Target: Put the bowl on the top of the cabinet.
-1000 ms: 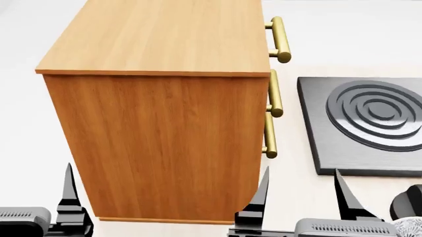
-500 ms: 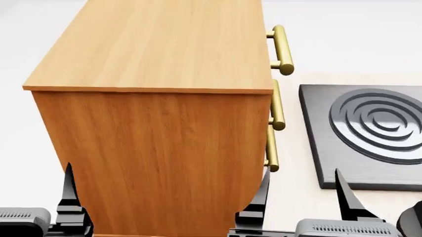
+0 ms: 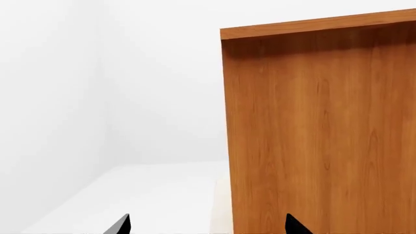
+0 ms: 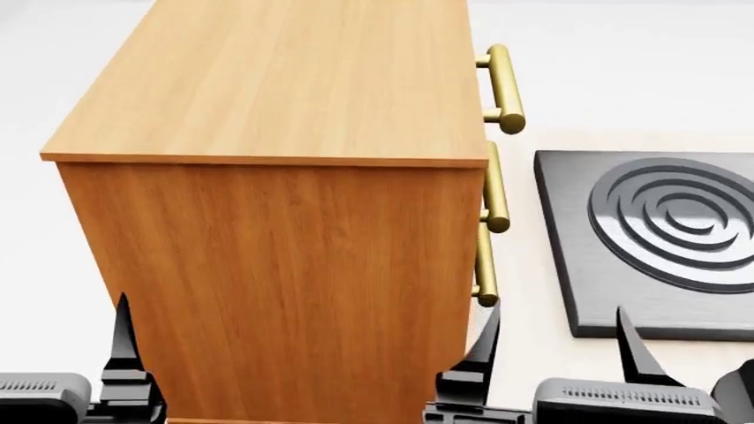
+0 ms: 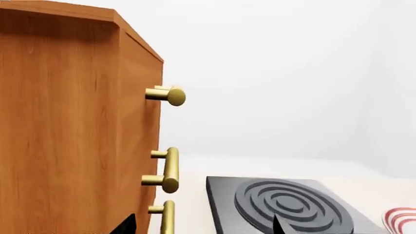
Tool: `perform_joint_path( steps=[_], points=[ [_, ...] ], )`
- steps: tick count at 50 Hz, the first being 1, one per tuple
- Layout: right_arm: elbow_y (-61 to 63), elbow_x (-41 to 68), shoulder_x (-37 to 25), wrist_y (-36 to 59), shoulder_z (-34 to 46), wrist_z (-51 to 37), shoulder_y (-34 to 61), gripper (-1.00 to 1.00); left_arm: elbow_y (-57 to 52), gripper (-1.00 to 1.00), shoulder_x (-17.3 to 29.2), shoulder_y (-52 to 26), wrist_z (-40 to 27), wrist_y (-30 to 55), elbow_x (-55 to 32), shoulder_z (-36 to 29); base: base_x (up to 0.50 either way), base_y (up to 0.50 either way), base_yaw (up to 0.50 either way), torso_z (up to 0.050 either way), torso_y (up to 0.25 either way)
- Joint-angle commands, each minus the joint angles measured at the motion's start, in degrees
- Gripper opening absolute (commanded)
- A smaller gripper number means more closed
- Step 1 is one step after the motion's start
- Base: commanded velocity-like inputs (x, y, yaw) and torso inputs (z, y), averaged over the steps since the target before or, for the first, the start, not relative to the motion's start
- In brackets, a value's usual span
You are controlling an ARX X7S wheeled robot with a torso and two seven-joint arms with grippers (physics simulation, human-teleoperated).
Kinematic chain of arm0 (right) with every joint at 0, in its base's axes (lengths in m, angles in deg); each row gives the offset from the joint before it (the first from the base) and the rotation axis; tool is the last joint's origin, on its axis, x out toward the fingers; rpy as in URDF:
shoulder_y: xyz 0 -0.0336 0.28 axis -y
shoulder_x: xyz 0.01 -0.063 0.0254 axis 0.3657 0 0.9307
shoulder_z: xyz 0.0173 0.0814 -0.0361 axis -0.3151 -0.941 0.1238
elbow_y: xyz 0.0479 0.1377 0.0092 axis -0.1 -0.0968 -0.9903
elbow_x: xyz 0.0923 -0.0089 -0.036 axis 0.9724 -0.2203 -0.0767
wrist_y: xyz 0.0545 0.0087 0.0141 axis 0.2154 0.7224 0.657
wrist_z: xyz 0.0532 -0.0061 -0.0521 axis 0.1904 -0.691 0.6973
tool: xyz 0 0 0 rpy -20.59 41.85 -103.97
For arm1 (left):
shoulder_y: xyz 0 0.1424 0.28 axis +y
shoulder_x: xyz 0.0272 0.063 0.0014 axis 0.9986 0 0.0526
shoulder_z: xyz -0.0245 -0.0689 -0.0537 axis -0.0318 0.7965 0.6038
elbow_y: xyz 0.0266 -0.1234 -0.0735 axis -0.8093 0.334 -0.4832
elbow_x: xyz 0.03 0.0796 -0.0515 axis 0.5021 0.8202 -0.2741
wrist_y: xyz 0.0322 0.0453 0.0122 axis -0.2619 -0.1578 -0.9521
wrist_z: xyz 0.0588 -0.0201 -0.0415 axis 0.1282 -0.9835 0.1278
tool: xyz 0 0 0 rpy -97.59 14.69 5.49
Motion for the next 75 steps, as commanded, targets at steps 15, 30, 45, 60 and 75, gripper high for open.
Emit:
perform_joint_path(
  steps=[15, 30, 45, 60, 75],
  points=[
    [13.94, 2.96, -10.81, 34.02, -1.03, 1.7, 5.58, 1.0, 3.01, 1.0, 0.09, -0.81, -0.08, -1.43, -0.51, -0.89, 0.0, 0.0, 0.0, 0.0, 0.0],
    [22.19, 5.26, -17.52, 47.7, -3.8, 2.82, 1.7, 1.0, 4.8, 1.0, 0.12, -0.89, -0.3, -2.6, -0.95, -0.97, 0.0, 0.0, 0.0, 0.0, 0.0],
    [28.77, 5.38, -20.5, 53.48, -6.75, 2.01, -2.43, 1.0, 7.18, 1.0, -0.12, -1.1, -0.25, -4.63, -1.23, -1.52, 0.0, 0.0, 0.0, 0.0, 0.0],
    [30.1, 5.06, -21.85, 52.74, -8.83, 0.98, -8.93, 1.0, 7.5, 1.0, 0.17, -0.93, -0.53, -5.24, -1.77, -1.5, 0.0, 0.0, 0.0, 0.0, 0.0],
    [28.62, 5.13, -21.6, 49.48, -11.08, 1.11, -13.86, 1.0, 8.11, 1.0, 0.29, -1.07, -0.87, -5.66, -1.88, -1.95, 0.0, 0.0, 0.0, 0.0, 0.0]
  ],
)
